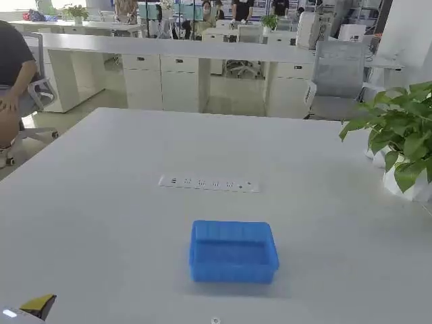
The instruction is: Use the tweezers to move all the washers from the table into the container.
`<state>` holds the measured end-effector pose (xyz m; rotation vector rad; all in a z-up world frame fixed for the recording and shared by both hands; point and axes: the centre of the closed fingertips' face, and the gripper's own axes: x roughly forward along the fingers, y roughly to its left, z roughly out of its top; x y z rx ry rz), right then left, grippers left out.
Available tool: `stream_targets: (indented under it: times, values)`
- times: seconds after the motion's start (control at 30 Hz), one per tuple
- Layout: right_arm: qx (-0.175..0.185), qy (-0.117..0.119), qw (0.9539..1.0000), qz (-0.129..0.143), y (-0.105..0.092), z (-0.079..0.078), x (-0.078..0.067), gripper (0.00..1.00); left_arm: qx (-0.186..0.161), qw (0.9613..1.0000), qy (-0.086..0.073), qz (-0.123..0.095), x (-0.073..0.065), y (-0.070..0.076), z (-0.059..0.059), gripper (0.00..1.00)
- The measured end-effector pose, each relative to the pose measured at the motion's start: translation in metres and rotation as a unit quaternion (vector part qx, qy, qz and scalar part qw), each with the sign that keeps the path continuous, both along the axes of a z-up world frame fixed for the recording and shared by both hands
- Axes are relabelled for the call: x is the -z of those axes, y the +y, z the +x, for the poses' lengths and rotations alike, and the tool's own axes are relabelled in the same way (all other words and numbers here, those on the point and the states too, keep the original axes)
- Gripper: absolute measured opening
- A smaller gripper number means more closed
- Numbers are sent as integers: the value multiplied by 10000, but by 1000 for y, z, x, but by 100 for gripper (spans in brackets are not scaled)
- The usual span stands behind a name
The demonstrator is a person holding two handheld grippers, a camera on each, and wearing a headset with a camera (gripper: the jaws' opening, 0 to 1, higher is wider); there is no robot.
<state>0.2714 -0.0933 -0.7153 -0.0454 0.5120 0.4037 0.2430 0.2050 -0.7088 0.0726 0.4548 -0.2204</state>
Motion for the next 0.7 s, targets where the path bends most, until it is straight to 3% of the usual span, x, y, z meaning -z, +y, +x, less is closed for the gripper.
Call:
stream_targets:
  times: [0.7]
  values:
    - [-5, 0, 10000, -26, 1, -2, 1, 94, 26, 10000, -10, 52, -1, 2, 0, 99]
